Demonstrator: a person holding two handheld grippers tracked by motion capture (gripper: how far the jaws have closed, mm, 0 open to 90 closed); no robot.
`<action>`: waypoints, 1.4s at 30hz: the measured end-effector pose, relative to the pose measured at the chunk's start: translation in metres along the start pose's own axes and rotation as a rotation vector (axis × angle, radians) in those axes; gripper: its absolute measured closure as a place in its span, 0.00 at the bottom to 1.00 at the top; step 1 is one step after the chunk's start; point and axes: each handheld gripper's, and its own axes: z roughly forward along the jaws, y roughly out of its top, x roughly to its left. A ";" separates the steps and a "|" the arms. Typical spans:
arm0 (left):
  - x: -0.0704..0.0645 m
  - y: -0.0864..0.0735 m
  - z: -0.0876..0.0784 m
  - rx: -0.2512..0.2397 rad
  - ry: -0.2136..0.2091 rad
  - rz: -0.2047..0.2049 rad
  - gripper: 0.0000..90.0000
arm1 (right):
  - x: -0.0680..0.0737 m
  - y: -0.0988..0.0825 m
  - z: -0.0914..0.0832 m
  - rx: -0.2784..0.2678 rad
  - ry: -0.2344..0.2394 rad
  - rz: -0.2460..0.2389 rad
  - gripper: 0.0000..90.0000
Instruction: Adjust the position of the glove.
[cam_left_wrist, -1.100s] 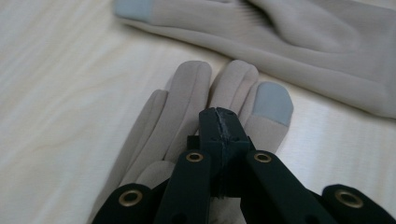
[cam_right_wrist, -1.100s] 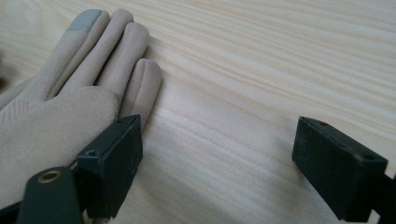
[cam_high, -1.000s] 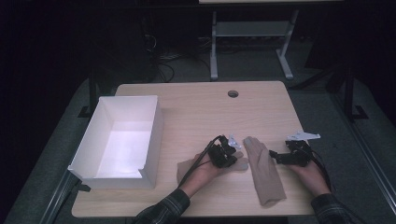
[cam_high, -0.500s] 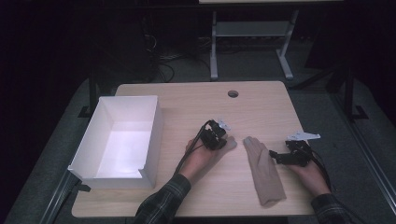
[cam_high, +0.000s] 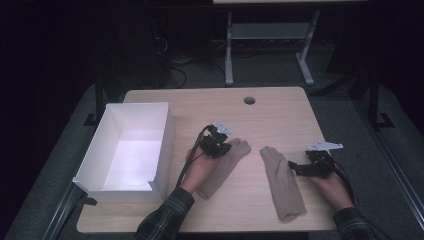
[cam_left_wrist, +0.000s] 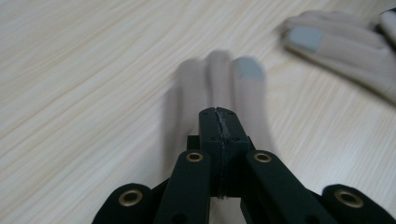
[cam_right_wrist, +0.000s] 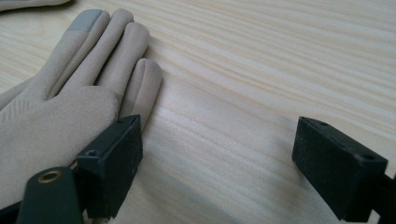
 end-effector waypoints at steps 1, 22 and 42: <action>0.006 -0.009 -0.010 -0.002 0.019 -0.017 1.00 | 0.000 0.000 0.000 0.001 0.000 0.000 0.18; 0.021 -0.042 0.000 0.069 0.004 -0.096 0.79 | 0.000 0.000 0.000 0.002 0.004 -0.003 0.18; 0.020 -0.042 0.001 0.081 -0.030 -0.102 0.96 | 0.015 -0.004 -0.040 0.053 0.178 -0.080 1.00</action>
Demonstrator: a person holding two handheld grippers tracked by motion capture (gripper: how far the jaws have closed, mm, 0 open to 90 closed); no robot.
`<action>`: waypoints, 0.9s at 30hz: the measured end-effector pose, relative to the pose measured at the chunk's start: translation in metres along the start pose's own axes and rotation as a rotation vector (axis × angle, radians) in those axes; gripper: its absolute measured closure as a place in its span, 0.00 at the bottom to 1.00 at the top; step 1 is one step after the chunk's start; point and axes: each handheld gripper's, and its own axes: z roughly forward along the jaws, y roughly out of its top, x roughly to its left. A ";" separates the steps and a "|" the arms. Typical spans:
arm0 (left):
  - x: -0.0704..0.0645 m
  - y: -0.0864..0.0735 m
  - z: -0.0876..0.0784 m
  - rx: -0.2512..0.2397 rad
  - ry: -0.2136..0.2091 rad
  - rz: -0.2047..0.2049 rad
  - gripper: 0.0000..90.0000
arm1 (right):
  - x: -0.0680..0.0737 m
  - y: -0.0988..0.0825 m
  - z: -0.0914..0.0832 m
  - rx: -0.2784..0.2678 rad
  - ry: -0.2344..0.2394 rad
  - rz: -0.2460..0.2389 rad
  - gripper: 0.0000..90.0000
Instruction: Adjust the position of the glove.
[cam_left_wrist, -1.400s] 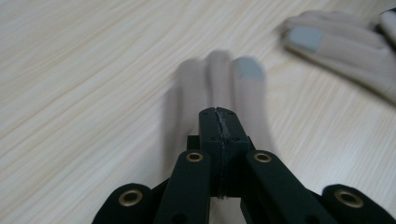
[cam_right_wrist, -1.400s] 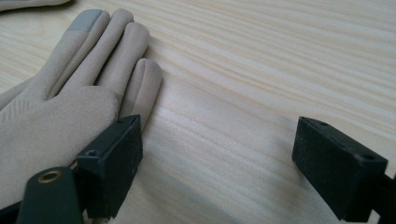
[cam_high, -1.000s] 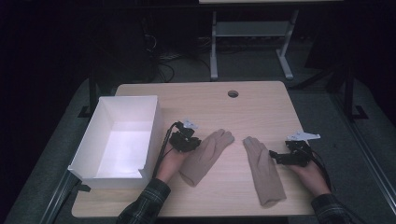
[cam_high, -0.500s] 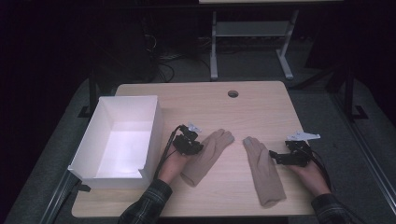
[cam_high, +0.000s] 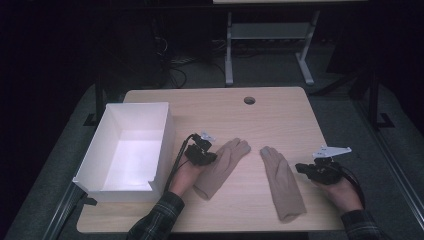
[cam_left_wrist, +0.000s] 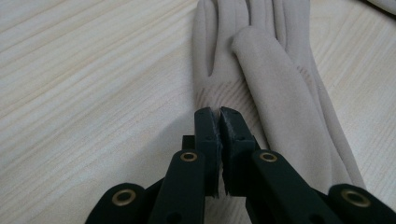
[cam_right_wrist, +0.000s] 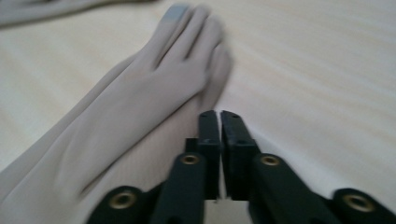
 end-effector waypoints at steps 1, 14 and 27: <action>0.000 0.000 0.000 0.000 -0.004 -0.002 0.96 | 0.002 -0.002 -0.001 0.010 0.012 -0.006 1.00; 0.000 -0.002 -0.017 -0.057 -0.117 -0.058 0.97 | 0.018 -0.007 0.004 0.061 0.124 -0.051 1.00; -0.004 0.003 -0.014 -0.093 -0.116 -0.066 0.97 | 0.040 0.010 0.022 0.064 0.189 -0.122 1.00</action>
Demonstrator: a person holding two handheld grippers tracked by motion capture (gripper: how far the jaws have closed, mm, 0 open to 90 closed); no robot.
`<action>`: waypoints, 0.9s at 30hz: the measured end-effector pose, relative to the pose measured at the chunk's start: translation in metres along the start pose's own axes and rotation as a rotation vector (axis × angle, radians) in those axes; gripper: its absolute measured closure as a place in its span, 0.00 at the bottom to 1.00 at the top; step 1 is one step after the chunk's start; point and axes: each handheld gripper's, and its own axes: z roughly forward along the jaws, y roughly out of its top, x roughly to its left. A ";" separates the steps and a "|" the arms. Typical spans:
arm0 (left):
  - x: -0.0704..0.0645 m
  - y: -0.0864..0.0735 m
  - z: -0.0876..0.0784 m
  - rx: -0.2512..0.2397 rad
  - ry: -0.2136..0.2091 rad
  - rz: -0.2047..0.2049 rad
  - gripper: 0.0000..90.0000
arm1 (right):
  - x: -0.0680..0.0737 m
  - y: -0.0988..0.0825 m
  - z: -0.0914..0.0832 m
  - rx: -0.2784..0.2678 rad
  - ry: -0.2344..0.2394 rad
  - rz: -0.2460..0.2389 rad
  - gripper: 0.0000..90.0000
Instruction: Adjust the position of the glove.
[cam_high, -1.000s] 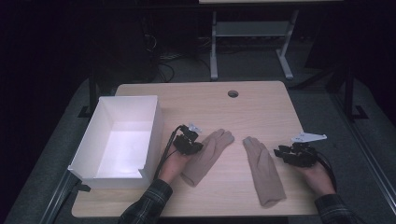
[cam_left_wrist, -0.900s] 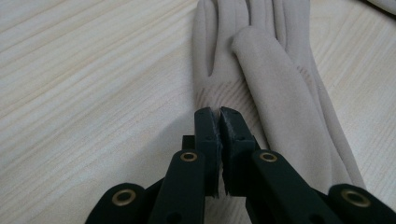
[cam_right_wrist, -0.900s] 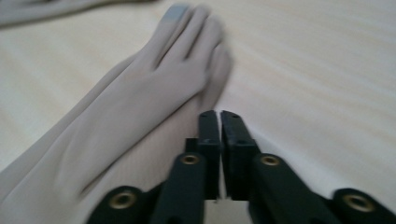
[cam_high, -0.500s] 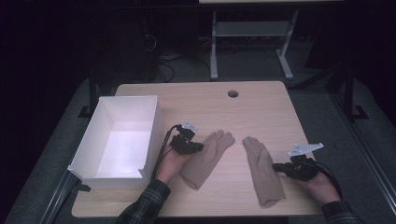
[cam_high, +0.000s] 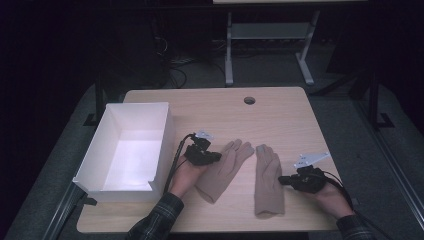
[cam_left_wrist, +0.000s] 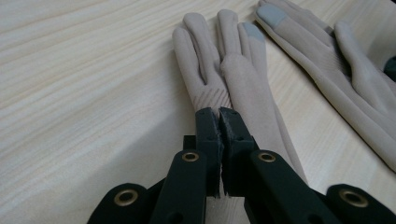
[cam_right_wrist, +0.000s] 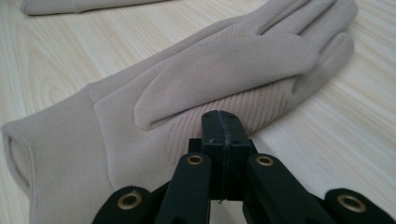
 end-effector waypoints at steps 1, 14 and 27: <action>0.001 0.000 0.001 -0.008 0.003 -0.007 0.97 | 0.001 0.001 0.001 0.003 0.005 0.004 1.00; -0.002 0.008 0.004 -0.064 -0.034 -0.031 0.97 | 0.010 0.013 0.014 0.002 0.032 -0.024 1.00; -0.017 0.018 -0.002 -0.110 -0.092 -0.004 0.97 | 0.020 0.026 0.031 -0.003 0.072 -0.048 1.00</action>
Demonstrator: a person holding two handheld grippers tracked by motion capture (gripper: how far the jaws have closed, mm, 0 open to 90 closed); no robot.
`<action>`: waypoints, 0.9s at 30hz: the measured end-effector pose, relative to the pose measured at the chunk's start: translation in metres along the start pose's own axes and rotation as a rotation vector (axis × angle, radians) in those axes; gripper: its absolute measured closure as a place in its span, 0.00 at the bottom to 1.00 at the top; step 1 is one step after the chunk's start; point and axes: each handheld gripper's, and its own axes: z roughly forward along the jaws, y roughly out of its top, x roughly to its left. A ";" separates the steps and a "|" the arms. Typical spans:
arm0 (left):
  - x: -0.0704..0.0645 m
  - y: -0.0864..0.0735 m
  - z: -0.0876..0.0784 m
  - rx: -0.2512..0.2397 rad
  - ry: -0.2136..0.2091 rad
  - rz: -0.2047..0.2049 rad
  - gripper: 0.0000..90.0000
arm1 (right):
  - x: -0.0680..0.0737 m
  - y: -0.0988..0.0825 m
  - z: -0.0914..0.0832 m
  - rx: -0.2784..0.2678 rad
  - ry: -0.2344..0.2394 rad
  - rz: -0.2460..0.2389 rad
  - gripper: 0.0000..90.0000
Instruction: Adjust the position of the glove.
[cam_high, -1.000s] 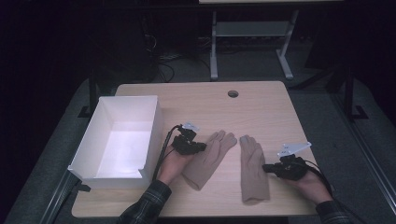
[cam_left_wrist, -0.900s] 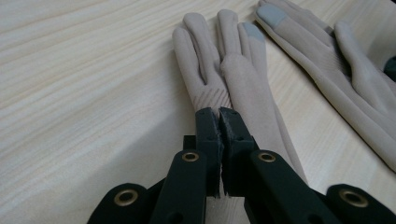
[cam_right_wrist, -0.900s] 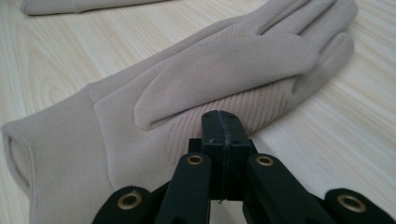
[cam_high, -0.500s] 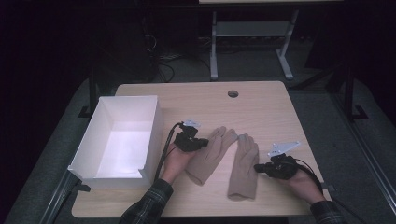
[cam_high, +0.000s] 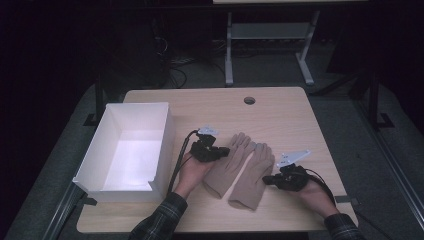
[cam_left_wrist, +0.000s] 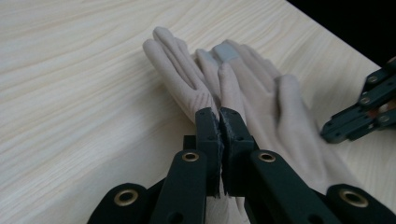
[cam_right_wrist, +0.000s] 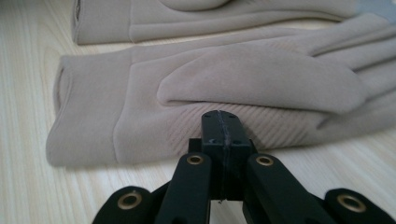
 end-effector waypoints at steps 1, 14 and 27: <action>-0.002 0.001 0.000 -0.002 -0.007 0.001 0.97 | 0.001 0.001 0.002 0.001 0.002 0.000 1.00; -0.028 0.010 0.001 -0.013 -0.059 0.052 0.97 | 0.007 0.017 0.018 -0.007 0.013 -0.019 1.00; -0.049 0.009 0.015 0.027 -0.103 0.093 0.97 | 0.014 0.027 0.030 -0.011 0.004 -0.034 1.00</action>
